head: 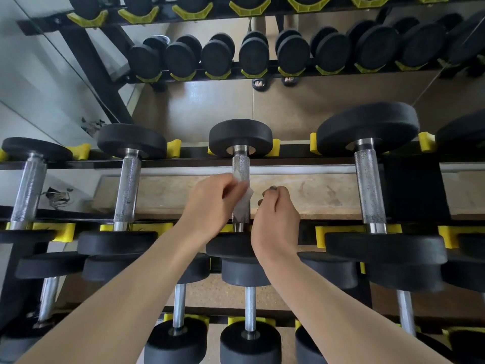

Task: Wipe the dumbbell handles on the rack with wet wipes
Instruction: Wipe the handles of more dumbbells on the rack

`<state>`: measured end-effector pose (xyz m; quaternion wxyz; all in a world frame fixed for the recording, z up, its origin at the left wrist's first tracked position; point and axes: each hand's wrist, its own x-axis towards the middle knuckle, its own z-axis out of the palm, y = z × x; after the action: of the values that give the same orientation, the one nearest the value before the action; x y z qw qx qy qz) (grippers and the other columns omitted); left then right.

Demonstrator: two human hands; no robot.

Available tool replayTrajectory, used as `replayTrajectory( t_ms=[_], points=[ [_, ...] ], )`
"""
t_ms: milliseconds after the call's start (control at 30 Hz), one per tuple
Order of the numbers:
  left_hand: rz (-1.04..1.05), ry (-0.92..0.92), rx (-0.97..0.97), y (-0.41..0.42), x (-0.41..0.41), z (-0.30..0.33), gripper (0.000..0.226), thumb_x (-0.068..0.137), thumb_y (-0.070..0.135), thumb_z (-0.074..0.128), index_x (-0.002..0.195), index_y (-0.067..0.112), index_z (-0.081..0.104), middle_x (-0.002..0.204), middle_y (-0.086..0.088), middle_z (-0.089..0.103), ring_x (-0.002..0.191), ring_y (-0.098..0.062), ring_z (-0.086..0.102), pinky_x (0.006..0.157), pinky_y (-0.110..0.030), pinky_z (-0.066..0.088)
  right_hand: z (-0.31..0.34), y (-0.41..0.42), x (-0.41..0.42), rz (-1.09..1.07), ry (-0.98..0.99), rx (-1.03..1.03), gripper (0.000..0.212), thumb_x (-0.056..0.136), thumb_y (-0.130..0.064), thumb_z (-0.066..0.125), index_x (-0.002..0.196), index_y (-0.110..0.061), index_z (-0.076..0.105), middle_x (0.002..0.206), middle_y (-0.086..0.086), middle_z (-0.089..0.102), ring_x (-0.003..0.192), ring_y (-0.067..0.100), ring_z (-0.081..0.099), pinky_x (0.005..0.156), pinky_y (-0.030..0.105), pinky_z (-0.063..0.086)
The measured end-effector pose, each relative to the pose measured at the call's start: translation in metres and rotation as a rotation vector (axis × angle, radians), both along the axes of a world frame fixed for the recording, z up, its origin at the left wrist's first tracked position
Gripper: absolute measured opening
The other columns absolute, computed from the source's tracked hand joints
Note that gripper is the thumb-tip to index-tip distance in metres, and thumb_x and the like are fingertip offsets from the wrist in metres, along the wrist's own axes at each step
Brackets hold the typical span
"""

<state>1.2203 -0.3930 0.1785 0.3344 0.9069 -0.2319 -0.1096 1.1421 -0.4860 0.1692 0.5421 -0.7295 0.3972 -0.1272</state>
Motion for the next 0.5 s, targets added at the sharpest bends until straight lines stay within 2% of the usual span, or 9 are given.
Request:
replayTrajectory(
  t_ms=[100,200,267,300,367,400,433,500],
  points=[
    [-0.211,0.025,0.087,0.014,0.0,0.003,0.044,0.102,0.033,0.057,0.063,0.014,0.048,0.061,-0.001,0.044,0.057,-0.011,0.04,0.054,-0.027,0.027,0.001,-0.001,0.0,0.0,0.003,-0.002,0.034,0.107,-0.028,0.027,0.095,-0.014,0.056,0.082,0.002,0.06,0.077,0.017,0.058,0.07,0.038,0.046],
    [-0.421,0.141,0.349,0.021,0.004,0.013,0.044,0.101,0.034,0.057,0.062,0.015,0.049,0.063,-0.004,0.047,0.059,-0.011,0.042,0.059,-0.029,0.032,0.001,-0.001,-0.001,0.004,0.015,-0.009,0.033,0.106,-0.027,0.028,0.096,-0.014,0.056,0.084,0.002,0.061,0.079,0.018,0.058,0.072,0.039,0.048],
    [-0.459,0.142,0.442,0.018,0.008,0.024,0.042,0.102,0.034,0.054,0.065,0.013,0.051,0.064,-0.002,0.05,0.06,-0.013,0.045,0.061,-0.032,0.035,0.0,0.0,-0.001,-0.002,0.009,-0.002,0.033,0.106,-0.027,0.029,0.095,-0.013,0.056,0.084,0.002,0.061,0.079,0.019,0.058,0.073,0.04,0.048],
    [-0.416,0.117,0.402,0.015,0.011,0.028,0.041,0.103,0.034,0.051,0.069,0.012,0.055,0.065,-0.003,0.053,0.062,-0.016,0.049,0.062,-0.034,0.037,0.0,0.0,-0.001,-0.002,0.005,-0.002,0.033,0.106,-0.027,0.029,0.095,-0.013,0.056,0.084,0.002,0.061,0.079,0.018,0.058,0.073,0.04,0.048],
    [-0.166,0.065,0.099,0.009,0.017,0.031,0.039,0.105,0.034,0.049,0.078,0.007,0.058,0.069,-0.01,0.057,0.066,-0.024,0.056,0.063,-0.041,0.042,-0.001,-0.001,-0.002,0.003,-0.003,0.002,0.033,0.107,-0.027,0.029,0.093,-0.014,0.056,0.082,0.003,0.06,0.077,0.017,0.058,0.072,0.039,0.048],
    [-0.031,0.024,-0.069,0.004,0.02,0.029,0.038,0.105,0.033,0.049,0.08,0.006,0.057,0.07,-0.011,0.056,0.067,-0.025,0.056,0.064,-0.041,0.043,-0.001,-0.001,-0.003,0.005,-0.013,0.005,0.033,0.107,-0.027,0.029,0.093,-0.014,0.056,0.081,0.003,0.06,0.076,0.017,0.058,0.07,0.037,0.048],
    [0.04,-0.014,-0.147,-0.001,0.021,0.027,0.036,0.105,0.031,0.049,0.078,0.007,0.055,0.069,-0.009,0.054,0.066,-0.022,0.054,0.062,-0.037,0.042,-0.002,-0.001,-0.003,0.005,-0.019,0.006,0.033,0.107,-0.027,0.029,0.092,-0.014,0.056,0.081,0.003,0.059,0.075,0.017,0.058,0.069,0.036,0.048],
    [-0.043,-0.092,-0.035,-0.007,0.015,0.018,0.034,0.103,0.026,0.052,0.07,0.019,0.051,0.069,0.003,0.05,0.065,-0.014,0.049,0.059,-0.032,0.035,-0.003,-0.001,-0.002,0.007,-0.02,-0.004,0.033,0.107,-0.027,0.029,0.094,-0.014,0.056,0.081,0.002,0.06,0.075,0.015,0.058,0.068,0.034,0.048]
  ],
)
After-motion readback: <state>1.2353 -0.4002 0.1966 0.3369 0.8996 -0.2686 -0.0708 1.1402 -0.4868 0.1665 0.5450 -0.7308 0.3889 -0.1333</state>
